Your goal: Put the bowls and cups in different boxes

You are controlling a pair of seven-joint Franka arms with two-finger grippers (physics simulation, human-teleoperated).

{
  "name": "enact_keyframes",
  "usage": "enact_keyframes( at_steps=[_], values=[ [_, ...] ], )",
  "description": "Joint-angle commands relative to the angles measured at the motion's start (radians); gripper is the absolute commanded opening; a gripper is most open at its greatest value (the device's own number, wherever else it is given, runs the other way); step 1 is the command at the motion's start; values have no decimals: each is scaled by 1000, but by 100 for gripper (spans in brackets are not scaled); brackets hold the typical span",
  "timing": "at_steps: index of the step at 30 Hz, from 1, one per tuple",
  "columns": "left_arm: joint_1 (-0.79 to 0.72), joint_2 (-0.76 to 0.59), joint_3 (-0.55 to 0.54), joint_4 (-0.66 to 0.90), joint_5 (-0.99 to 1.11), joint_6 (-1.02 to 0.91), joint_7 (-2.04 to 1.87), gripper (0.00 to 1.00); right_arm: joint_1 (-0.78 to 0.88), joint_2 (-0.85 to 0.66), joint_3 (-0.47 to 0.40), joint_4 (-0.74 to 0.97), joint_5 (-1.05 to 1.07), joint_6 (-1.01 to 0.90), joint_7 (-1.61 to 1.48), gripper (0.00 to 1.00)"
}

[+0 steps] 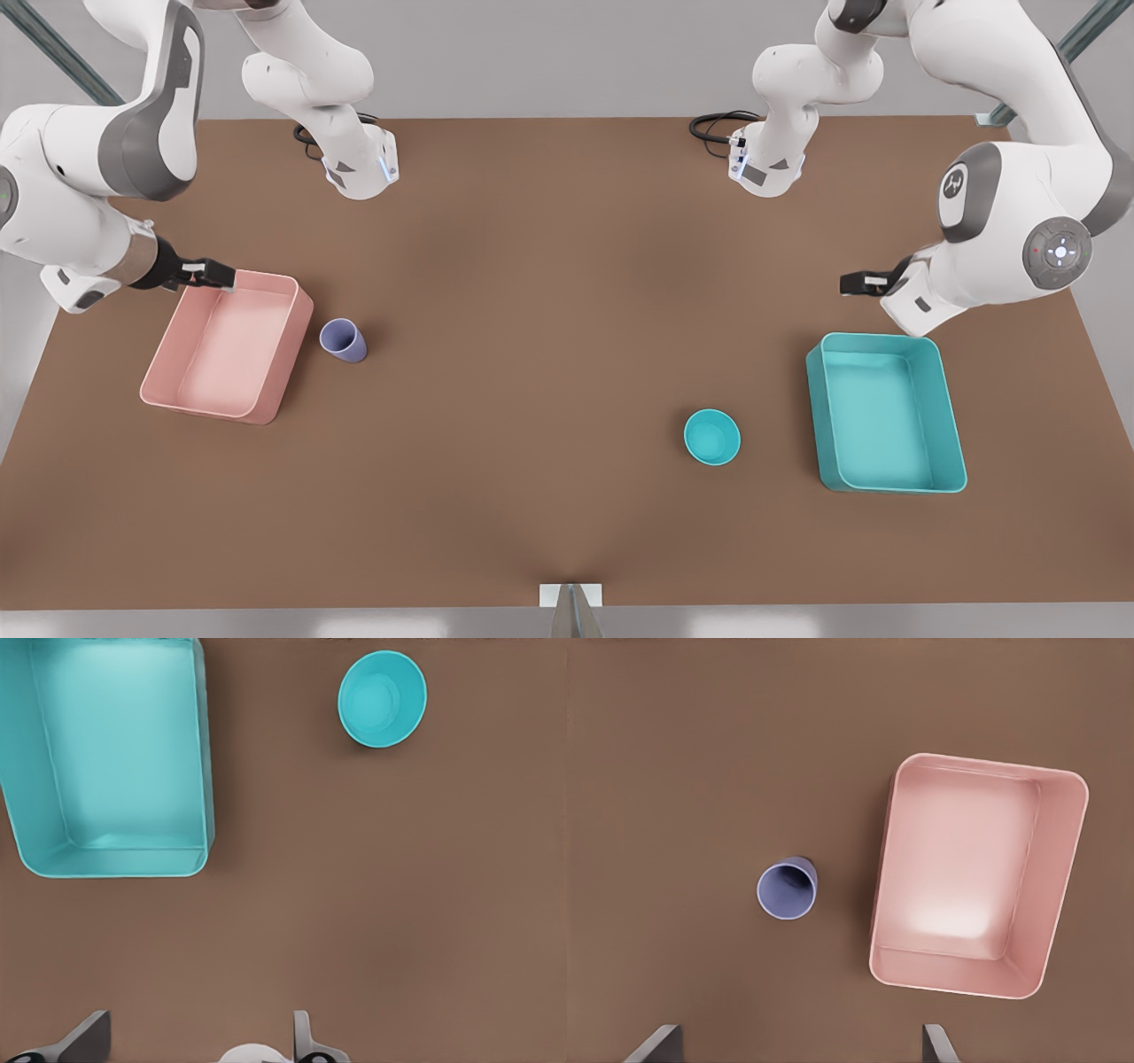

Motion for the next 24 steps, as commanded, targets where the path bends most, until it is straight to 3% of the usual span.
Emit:
enact_keyframes(
  at_steps=[1,3,4,6,8,14,24],
  values=[
    [0,0,0,0,-1,28,12,100,-6,-1,-2,0,2,37,-19,100],
    [-38,42,1,5,-1,44,4,100,-5,13,3,11,4,34,-8,100],
    [-74,122,1,28,-5,96,3,100,18,24,12,2,-2,40,-10,100],
    [-75,386,2,215,-116,224,10,100,99,111,12,-15,4,123,22,100],
    [-51,492,-2,207,-195,410,107,100,153,149,12,-99,16,250,124,100],
    [-51,543,-12,143,-219,620,171,100,139,56,11,-441,41,573,124,100],
    [-72,664,-23,145,-251,777,-62,100,75,67,3,-730,41,981,130,100]
  ],
)
